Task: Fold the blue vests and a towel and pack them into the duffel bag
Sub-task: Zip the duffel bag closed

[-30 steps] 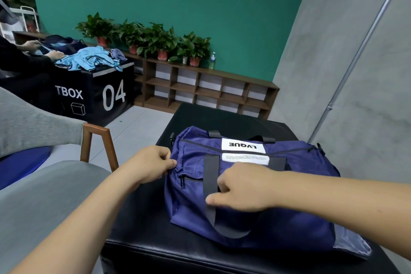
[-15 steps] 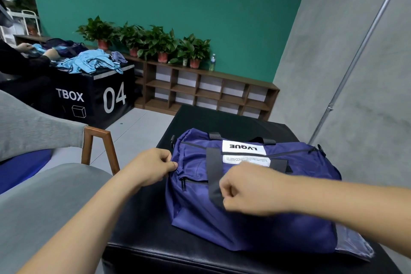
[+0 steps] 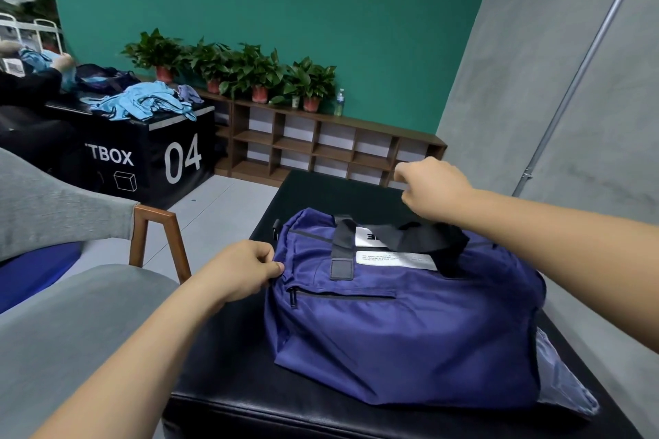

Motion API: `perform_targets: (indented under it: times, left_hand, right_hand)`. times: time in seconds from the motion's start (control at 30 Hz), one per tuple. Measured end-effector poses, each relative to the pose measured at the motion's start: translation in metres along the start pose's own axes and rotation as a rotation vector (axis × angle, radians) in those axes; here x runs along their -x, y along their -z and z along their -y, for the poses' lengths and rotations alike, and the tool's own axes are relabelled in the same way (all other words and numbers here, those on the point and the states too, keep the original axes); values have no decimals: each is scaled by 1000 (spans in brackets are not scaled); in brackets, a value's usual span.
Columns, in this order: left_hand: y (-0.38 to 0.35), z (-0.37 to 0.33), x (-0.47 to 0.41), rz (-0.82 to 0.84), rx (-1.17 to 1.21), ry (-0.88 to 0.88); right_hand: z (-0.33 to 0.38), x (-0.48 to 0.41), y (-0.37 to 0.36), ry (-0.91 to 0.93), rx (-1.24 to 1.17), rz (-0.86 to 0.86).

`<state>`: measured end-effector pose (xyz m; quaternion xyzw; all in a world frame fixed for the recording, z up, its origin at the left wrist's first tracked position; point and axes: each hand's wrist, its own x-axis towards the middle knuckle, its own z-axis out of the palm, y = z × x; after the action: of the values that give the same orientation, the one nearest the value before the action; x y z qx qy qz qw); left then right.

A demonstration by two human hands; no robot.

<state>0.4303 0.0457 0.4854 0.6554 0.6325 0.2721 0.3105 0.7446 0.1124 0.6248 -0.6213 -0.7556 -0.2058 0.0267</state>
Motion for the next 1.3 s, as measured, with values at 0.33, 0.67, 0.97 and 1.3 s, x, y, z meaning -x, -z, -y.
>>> perform_targets:
  times: [0.33, 0.67, 0.97, 1.3]
  left_hand:
    - [-2, 3, -3, 0, 11, 9]
    - [-3, 4, -4, -1, 4, 7]
    - [-5, 3, -4, -14, -7, 5]
    - [-5, 4, -7, -3, -32, 2]
  right_hand:
    - [14, 28, 5, 129, -230, 395]
    - [54, 128, 17, 470, -123, 619]
    - [46, 129, 20, 558, 163, 358]
    - [4, 28, 20, 242, 234, 13]
